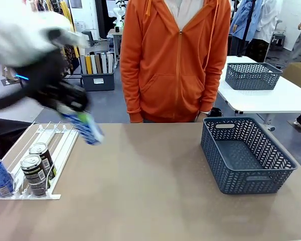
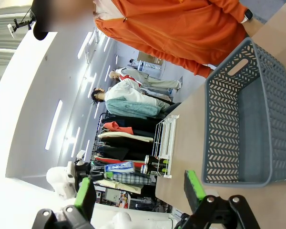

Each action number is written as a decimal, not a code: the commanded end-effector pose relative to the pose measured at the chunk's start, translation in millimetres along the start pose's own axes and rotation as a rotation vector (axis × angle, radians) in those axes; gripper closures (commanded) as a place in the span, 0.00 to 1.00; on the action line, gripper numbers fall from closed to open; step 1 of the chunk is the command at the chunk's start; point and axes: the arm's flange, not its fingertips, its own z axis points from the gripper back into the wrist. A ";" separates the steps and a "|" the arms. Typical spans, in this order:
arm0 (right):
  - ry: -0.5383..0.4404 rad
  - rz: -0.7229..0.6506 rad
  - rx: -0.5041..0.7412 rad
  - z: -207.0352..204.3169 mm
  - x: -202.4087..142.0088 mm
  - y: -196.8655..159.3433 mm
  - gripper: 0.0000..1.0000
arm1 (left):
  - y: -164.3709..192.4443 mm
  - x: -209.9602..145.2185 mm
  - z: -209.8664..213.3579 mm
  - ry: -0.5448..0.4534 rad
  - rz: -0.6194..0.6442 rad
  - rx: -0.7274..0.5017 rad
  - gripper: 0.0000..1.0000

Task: Retrieve and store the cans from the dispenser.
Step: Pick up one can from the Automatic Can Dispenser and place it in the middle of the table, then pick up the last remaining can from one row of the Automatic Can Dispenser and place it in the middle of the table.

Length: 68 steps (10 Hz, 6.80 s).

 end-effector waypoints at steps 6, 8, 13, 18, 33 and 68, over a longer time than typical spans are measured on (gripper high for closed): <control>-0.015 0.000 0.017 -1.1 2.6 4.4 0.00 | -153.4 56.3 -231.8 0.290 -0.283 0.071 1.00; -0.015 0.000 0.017 -1.1 2.6 4.4 0.00 | -150.2 56.7 -249.3 0.312 -0.282 0.039 1.00; -0.015 0.000 0.017 -1.1 2.6 4.4 0.00 | -151.9 55.1 -253.0 0.304 -0.287 0.066 0.76; -0.015 0.000 0.017 -1.1 2.6 4.4 0.00 | -129.4 52.2 -178.9 0.165 -0.251 0.001 0.00; -0.015 0.000 0.017 -1.1 2.6 4.4 0.00 | 351.0 -191.4 -12.6 -0.225 0.524 -0.904 0.00; -0.015 0.000 0.017 -1.1 2.6 4.4 0.00 | 306.0 -114.4 -176.8 0.267 0.493 0.165 0.00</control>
